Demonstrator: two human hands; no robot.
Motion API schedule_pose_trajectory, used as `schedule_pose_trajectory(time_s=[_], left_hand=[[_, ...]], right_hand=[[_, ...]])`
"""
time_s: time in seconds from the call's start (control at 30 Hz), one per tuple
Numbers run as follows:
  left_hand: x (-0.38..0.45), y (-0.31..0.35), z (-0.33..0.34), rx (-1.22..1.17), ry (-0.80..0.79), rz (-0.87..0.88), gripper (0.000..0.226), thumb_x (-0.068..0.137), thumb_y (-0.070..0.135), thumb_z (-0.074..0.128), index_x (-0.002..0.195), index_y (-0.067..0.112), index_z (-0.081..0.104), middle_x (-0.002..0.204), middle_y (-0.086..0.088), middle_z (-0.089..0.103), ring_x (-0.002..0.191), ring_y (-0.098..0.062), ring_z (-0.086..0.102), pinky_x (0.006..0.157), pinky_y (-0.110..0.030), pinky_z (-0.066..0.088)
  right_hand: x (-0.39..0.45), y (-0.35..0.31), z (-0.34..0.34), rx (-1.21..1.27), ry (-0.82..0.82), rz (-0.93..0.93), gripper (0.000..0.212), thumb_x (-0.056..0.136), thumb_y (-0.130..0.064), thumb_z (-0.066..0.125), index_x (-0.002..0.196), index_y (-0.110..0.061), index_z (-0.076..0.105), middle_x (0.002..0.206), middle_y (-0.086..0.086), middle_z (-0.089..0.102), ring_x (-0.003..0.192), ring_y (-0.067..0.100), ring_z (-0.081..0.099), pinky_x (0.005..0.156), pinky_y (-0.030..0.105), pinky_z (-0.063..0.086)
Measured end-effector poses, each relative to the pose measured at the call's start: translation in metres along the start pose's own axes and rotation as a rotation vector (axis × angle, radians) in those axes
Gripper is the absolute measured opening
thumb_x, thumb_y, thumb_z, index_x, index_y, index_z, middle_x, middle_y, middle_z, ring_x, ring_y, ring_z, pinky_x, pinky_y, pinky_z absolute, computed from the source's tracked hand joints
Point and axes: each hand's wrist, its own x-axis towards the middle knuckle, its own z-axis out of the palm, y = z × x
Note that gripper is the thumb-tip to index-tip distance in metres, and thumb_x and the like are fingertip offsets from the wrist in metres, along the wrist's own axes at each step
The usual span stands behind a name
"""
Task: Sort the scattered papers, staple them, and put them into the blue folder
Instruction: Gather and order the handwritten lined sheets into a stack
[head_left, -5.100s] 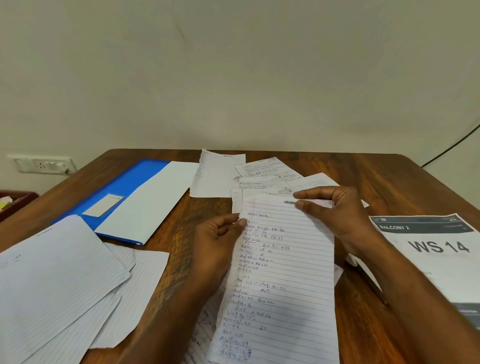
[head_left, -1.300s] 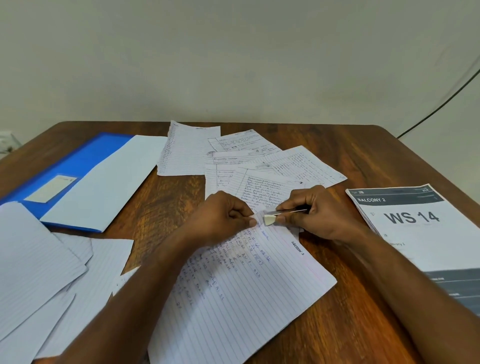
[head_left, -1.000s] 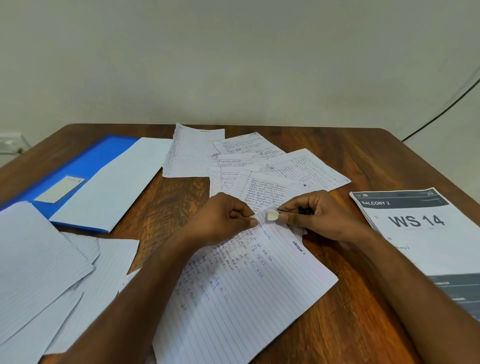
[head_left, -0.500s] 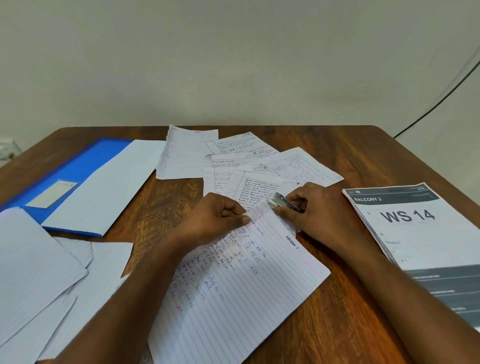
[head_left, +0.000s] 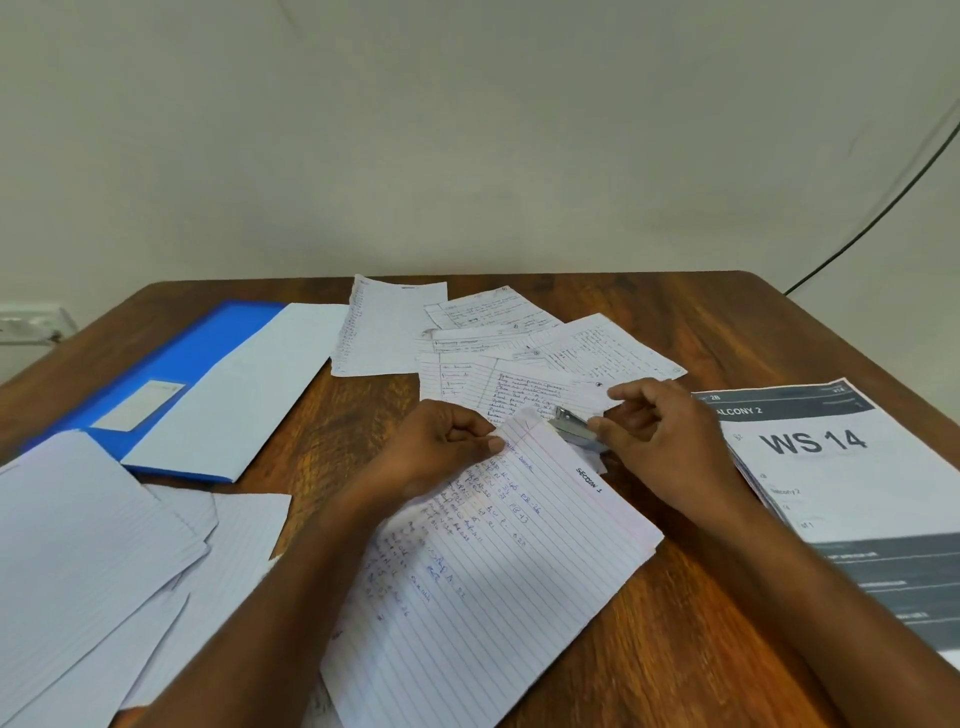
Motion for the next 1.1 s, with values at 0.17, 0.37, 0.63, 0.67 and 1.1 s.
schedule_pose_trajectory(time_s=[0.17, 0.37, 0.63, 0.67, 1.1], left_hand=[[-0.002, 0.015, 0.006, -0.116, 0.183, 0.088, 0.014, 0.092, 0.023, 0.080, 0.094, 0.009, 0.082, 0.091, -0.029, 0.075, 0.078, -0.052, 0.067, 0.082, -0.068, 0.056], [-0.008, 0.048, 0.020, -0.214, 0.464, 0.159, 0.009, 0.096, 0.017, 0.075, 0.100, 0.013, 0.082, 0.092, 0.005, 0.082, 0.087, -0.012, 0.078, 0.076, -0.024, 0.063], [-0.009, 0.062, 0.048, -0.568, 0.662, 0.013, 0.010, 0.099, 0.027, 0.072, 0.101, 0.020, 0.080, 0.100, 0.002, 0.082, 0.095, -0.021, 0.079, 0.090, -0.050, 0.064], [-0.010, 0.062, 0.054, -0.593, 0.674, 0.004, 0.011, 0.100, 0.027, 0.072, 0.101, 0.020, 0.080, 0.101, 0.002, 0.082, 0.095, -0.021, 0.080, 0.090, -0.051, 0.064], [-0.006, 0.070, 0.132, -0.273, 0.259, -0.080, 0.008, 0.099, 0.014, 0.073, 0.107, 0.012, 0.072, 0.087, 0.000, 0.081, 0.071, -0.026, 0.078, 0.061, -0.040, 0.065]], right_hand=[[-0.045, -0.003, -0.023, 0.199, 0.079, 0.146, 0.037, 0.084, -0.053, 0.076, 0.112, -0.033, 0.063, 0.099, -0.016, 0.068, 0.089, 0.004, 0.067, 0.074, 0.025, 0.056], [-0.067, -0.006, -0.030, 0.567, -0.020, 0.340, 0.029, 0.092, -0.027, 0.077, 0.118, -0.021, 0.066, 0.090, 0.003, 0.079, 0.080, 0.022, 0.076, 0.073, 0.043, 0.064], [-0.090, -0.012, -0.034, 0.600, -0.105, 0.292, 0.011, 0.102, -0.018, 0.063, 0.107, -0.021, 0.073, 0.099, -0.003, 0.080, 0.096, 0.015, 0.076, 0.089, 0.042, 0.060], [-0.091, -0.013, -0.034, 0.583, -0.094, 0.279, 0.014, 0.104, -0.017, 0.061, 0.106, -0.022, 0.073, 0.100, -0.005, 0.080, 0.096, 0.013, 0.076, 0.091, 0.044, 0.059], [-0.050, 0.026, -0.119, 0.506, 0.117, 0.415, 0.016, 0.104, -0.015, 0.061, 0.101, -0.022, 0.075, 0.102, -0.003, 0.079, 0.101, 0.023, 0.075, 0.088, 0.043, 0.061]])
